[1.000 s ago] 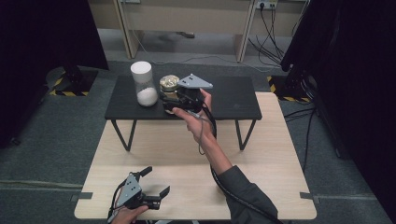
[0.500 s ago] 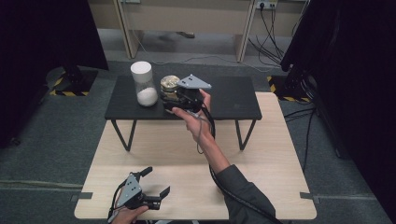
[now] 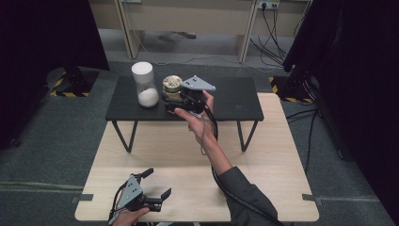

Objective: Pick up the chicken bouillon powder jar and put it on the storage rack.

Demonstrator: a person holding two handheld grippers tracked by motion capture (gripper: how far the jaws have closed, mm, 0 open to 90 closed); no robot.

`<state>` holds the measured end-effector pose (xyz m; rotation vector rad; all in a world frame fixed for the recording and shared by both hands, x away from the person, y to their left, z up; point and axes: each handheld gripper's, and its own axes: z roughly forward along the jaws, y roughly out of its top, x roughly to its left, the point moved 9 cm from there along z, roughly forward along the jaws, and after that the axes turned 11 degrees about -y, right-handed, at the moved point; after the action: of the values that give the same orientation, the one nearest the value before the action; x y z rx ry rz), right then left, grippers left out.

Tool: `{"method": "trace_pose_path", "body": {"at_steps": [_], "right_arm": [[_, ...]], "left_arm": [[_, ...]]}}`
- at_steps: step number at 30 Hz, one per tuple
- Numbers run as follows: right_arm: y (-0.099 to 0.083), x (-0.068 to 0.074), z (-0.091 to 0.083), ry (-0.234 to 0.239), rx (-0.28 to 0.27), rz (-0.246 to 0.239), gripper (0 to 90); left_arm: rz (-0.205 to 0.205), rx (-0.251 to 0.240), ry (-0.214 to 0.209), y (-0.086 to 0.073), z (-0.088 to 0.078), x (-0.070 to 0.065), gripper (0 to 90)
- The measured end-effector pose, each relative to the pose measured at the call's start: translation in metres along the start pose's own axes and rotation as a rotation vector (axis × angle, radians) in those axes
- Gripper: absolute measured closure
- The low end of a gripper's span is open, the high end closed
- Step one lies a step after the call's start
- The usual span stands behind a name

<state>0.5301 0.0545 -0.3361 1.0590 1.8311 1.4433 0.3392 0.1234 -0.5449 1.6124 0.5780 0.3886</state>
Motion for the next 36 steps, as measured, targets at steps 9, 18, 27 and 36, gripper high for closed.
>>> {"method": "trace_pose_path", "body": {"at_steps": [9,18,27,36], "right_arm": [[-0.002,-0.002,-0.012,0.023,-0.002,0.028,8.8],[-0.01,-0.001,-0.024,0.045,-0.013,0.034,8.1],[-0.017,-0.001,-0.04,0.057,-0.029,0.036,5.1],[-0.026,-0.001,-0.05,0.076,-0.02,0.056,1.8]], "left_arm": [[0.002,0.002,0.001,0.0,0.0,0.0,1.3],[0.001,0.002,0.001,-0.001,0.001,0.0,1.3],[0.003,0.002,0.001,-0.001,0.001,0.0,1.4],[0.002,0.003,0.001,-0.001,0.001,0.0,1.6]]}}
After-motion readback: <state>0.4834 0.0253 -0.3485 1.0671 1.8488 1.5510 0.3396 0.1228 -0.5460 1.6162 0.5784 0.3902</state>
